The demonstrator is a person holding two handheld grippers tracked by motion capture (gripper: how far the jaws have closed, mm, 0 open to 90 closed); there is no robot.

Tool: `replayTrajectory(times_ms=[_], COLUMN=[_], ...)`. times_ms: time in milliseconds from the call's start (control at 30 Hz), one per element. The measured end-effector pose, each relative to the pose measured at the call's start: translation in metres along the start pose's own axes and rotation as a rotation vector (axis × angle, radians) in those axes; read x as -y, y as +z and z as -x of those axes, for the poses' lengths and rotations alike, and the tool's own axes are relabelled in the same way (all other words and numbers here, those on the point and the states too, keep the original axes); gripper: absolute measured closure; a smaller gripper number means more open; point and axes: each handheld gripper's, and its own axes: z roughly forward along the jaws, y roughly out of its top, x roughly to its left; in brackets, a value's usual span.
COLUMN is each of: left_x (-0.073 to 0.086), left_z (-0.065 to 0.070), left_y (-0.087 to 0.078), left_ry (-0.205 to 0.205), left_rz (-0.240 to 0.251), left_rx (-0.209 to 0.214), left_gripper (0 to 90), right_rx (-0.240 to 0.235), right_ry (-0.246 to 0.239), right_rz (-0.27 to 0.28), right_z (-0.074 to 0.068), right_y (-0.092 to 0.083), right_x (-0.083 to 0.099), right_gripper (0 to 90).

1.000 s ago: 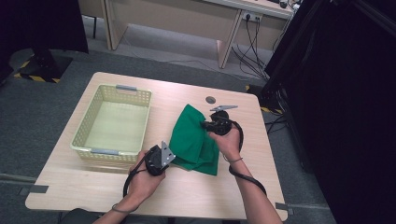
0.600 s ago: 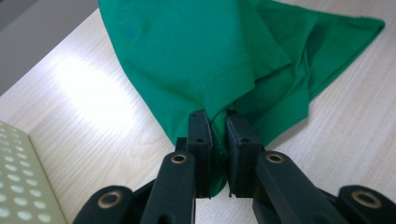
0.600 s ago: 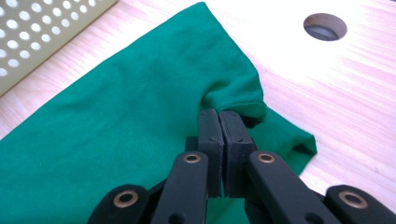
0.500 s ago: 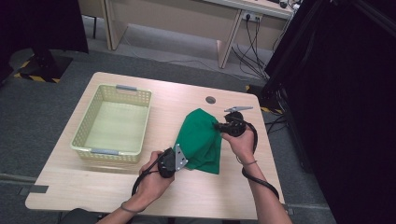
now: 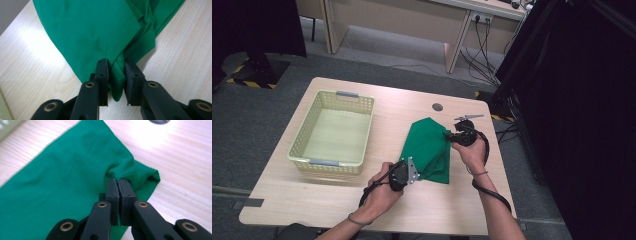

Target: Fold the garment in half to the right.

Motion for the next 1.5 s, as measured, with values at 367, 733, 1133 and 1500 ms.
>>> replayTrajectory(times_ms=[367,733,1133,1500], left_x=[0.008,0.014,0.018,0.019], left_z=[-0.003,-0.006,-0.007,-0.008], left_y=[-0.005,-0.009,-0.014,-0.008], left_ry=[-0.014,-0.039,-0.044,-0.041], left_rz=[0.017,0.027,0.023,0.012], left_rx=[-0.022,-0.021,-0.021,-0.015], left_gripper=[62.2,58.2,54.4,54.1], right_rx=[0.053,-0.03,-0.144,-0.12], right_ry=[0.023,-0.064,-0.166,-0.205], right_rz=[-0.02,0.016,-0.033,-0.07], right_z=[0.007,-0.018,-0.058,-0.071], right_y=[0.015,-0.021,-0.015,0.007], right_x=[0.016,0.047,0.069,0.067], right_gripper=[70.4,67.6,62.6,59.0])
